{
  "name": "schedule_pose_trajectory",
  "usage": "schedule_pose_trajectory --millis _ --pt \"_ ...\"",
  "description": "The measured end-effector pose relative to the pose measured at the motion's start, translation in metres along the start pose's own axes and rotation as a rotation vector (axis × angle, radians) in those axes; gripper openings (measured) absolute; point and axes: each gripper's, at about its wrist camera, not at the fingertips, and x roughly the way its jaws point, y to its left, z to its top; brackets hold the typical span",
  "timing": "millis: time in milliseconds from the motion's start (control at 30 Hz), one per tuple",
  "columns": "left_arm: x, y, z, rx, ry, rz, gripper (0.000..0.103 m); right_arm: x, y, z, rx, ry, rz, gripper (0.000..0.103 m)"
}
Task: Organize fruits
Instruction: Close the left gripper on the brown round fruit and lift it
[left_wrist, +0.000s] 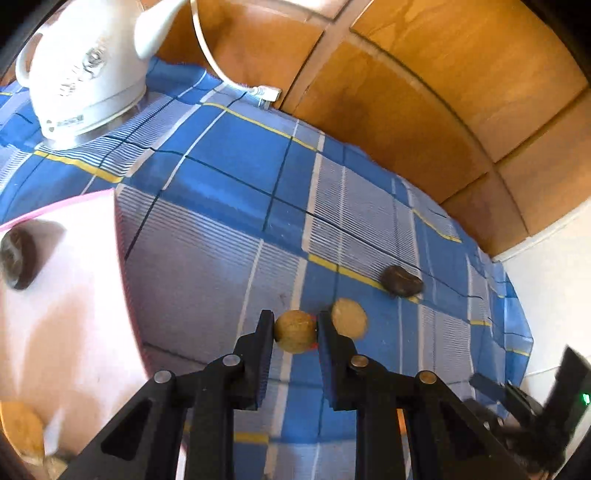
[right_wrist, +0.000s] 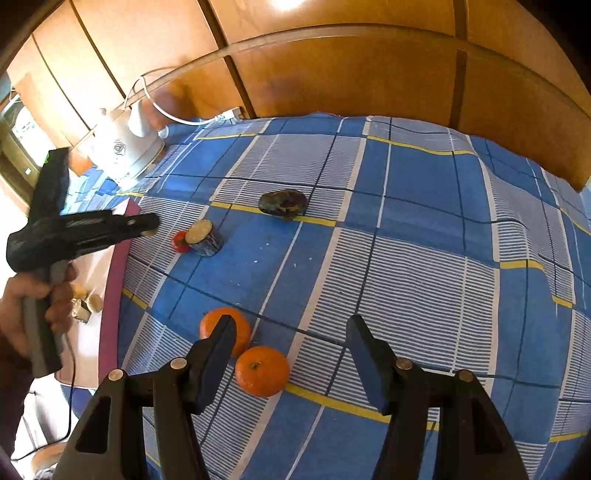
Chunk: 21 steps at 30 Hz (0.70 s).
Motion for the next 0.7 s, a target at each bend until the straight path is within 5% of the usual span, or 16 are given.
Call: schedule_pose_trajectory --millis 267,400,700 --pt "-0.031 -0.022 -0.05 0.132 -0.033 0.02 0.023 0.002 -0.007 -0.001 0.038 0.026 0.028 0.063" --pt "-0.041 -0.031 -0.074 0.184 -0.045 0.026 0.023 0.004 -0.006 -0.001 0.037 0.055 0.108 0.063" --pt "-0.063 -0.033 -0.108 0.21 -0.077 0.012 0.023 0.017 0.031 -0.017 -0.155 0.128 0.086 0.066"
